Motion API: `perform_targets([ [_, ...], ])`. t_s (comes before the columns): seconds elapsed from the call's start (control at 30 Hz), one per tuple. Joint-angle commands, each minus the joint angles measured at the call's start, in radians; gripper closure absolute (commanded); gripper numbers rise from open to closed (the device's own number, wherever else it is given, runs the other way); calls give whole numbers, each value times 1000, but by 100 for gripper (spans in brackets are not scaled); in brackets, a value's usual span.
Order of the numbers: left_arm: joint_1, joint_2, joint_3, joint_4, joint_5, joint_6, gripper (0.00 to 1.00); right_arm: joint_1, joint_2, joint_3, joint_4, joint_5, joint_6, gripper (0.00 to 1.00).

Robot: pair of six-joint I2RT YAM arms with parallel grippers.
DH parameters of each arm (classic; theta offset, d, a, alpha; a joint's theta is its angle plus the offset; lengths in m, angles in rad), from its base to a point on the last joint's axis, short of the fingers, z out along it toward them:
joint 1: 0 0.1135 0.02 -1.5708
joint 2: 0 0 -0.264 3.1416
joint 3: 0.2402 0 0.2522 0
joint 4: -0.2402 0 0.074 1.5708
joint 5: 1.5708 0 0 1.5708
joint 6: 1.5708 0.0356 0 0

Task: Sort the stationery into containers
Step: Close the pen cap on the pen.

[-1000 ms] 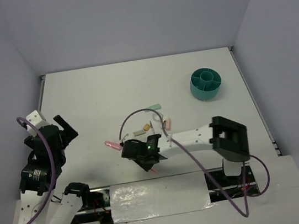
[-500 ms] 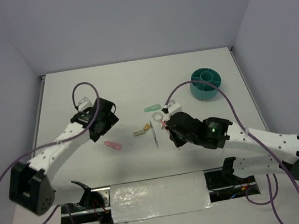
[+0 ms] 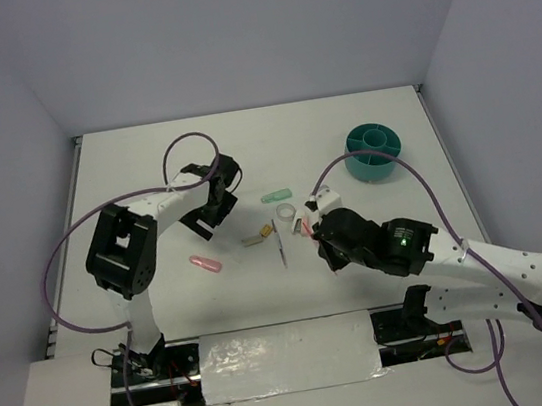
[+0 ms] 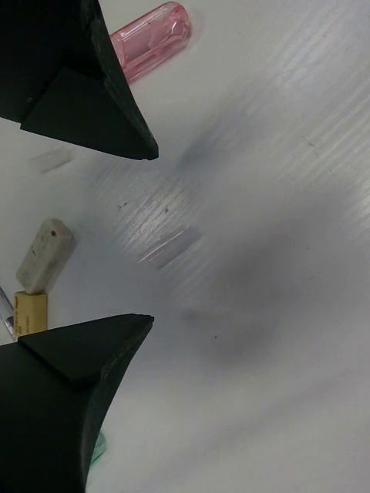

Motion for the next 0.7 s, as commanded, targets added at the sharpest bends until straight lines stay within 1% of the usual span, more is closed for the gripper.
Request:
perform_targets([
  [0.0, 1, 37, 44, -77, 11, -61, 7, -4, -36, -19, 1, 24, -18, 100],
  [0.17, 2, 76, 84, -117, 6, -87, 9, -4, -65, -40, 15, 23, -25, 100],
  [0.23, 2, 71, 71, -108, 14, -95, 13, -4, -62, -45, 22, 15, -26, 100],
  [0.3, 4, 67, 55, -83, 22, -96, 14, -4, -54, -46, 31, 6, -29, 100],
  [0.37, 8, 67, 44, -66, 25, -104, 18, -4, -48, -45, 36, -3, -30, 100],
  [0.43, 13, 73, 42, -68, 25, -109, 20, -4, -48, -46, 41, -10, -30, 100],
  [0.67, 33, 99, 45, -77, 17, -113, 22, -4, -68, -57, 51, -25, -30, 100],
])
